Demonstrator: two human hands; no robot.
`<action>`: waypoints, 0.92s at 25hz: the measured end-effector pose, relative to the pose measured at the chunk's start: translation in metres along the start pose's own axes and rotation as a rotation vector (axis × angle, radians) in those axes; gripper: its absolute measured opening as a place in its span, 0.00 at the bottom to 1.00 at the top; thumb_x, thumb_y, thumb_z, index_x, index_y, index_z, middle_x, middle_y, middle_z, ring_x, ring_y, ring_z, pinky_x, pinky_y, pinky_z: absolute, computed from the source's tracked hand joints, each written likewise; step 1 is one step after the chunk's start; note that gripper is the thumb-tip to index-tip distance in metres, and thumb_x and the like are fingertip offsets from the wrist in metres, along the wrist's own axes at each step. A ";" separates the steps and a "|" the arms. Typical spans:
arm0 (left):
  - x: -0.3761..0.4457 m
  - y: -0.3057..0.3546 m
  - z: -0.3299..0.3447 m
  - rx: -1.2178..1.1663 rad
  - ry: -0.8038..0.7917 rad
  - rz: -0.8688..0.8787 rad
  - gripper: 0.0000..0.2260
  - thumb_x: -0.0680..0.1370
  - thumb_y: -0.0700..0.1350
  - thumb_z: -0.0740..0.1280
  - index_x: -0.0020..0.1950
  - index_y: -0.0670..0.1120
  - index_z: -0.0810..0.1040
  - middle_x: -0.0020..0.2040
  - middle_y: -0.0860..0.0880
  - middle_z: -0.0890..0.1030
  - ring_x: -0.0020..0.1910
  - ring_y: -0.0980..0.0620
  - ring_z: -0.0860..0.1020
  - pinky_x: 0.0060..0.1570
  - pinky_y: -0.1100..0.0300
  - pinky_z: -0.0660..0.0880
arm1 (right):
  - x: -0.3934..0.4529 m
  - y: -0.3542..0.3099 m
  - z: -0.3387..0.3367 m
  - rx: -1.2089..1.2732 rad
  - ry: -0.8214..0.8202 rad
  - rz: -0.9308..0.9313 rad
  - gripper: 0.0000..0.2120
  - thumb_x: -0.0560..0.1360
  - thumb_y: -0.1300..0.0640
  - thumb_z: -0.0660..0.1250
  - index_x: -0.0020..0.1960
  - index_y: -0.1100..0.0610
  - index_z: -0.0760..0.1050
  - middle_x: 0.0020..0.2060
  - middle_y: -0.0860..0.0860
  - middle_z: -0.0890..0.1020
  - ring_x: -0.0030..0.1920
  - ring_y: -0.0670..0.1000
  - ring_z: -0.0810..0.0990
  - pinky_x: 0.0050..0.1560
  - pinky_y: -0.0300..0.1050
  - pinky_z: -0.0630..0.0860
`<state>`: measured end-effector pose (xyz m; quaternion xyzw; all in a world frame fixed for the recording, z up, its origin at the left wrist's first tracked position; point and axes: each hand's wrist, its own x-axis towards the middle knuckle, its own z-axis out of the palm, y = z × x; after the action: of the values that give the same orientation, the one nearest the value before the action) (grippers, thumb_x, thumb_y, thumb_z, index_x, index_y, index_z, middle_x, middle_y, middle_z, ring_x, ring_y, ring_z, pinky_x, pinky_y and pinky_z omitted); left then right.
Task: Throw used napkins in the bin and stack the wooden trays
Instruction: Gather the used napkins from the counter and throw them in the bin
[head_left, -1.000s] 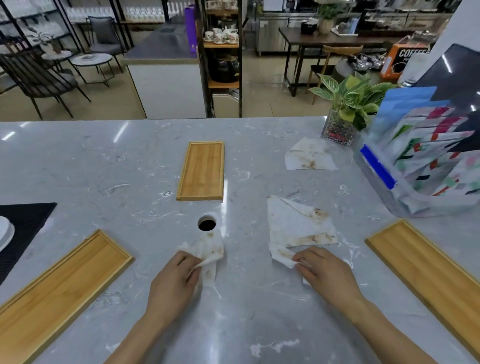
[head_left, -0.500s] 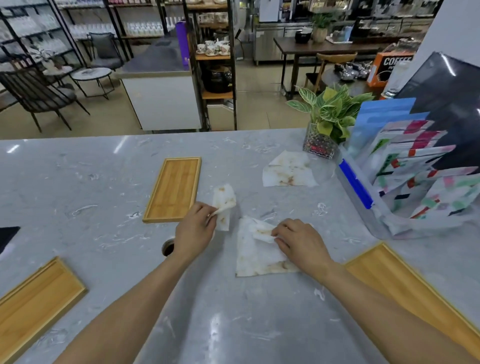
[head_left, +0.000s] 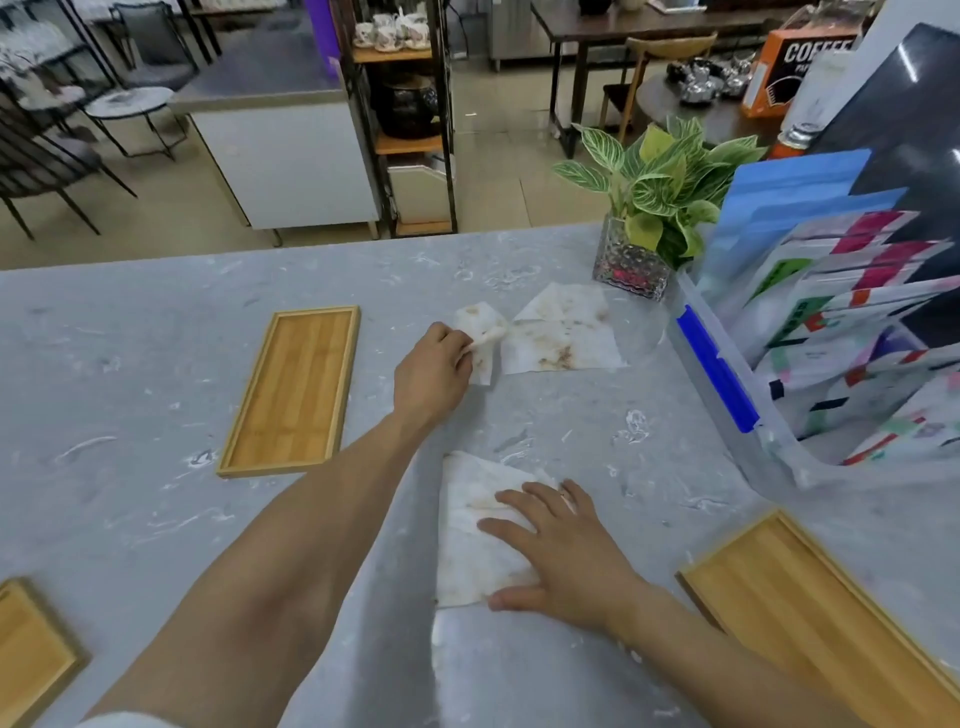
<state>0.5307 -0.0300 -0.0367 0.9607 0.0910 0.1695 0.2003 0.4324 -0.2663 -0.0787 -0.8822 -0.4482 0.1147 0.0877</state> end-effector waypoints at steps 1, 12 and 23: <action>0.013 0.006 0.008 -0.004 -0.001 0.016 0.08 0.80 0.45 0.62 0.53 0.45 0.80 0.53 0.48 0.77 0.44 0.47 0.77 0.35 0.56 0.72 | 0.002 0.002 -0.002 0.007 0.018 -0.005 0.34 0.68 0.26 0.56 0.71 0.39 0.62 0.75 0.47 0.63 0.75 0.55 0.58 0.73 0.66 0.47; 0.102 0.074 0.104 0.248 -0.660 -0.012 0.46 0.63 0.75 0.63 0.76 0.62 0.52 0.78 0.48 0.53 0.75 0.39 0.54 0.68 0.33 0.57 | 0.017 0.026 0.003 0.105 0.126 -0.057 0.19 0.74 0.32 0.56 0.62 0.36 0.72 0.63 0.39 0.74 0.62 0.49 0.71 0.62 0.59 0.61; 0.080 0.070 0.077 0.224 -0.486 0.067 0.14 0.76 0.42 0.61 0.57 0.55 0.81 0.55 0.46 0.76 0.54 0.42 0.76 0.59 0.46 0.65 | 0.027 0.035 -0.018 0.058 0.011 -0.024 0.16 0.75 0.40 0.61 0.62 0.38 0.75 0.65 0.40 0.74 0.59 0.52 0.70 0.53 0.51 0.67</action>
<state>0.6403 -0.1012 -0.0506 0.9918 0.0266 -0.0707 0.1030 0.4800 -0.2662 -0.0734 -0.8745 -0.4547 0.1218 0.1168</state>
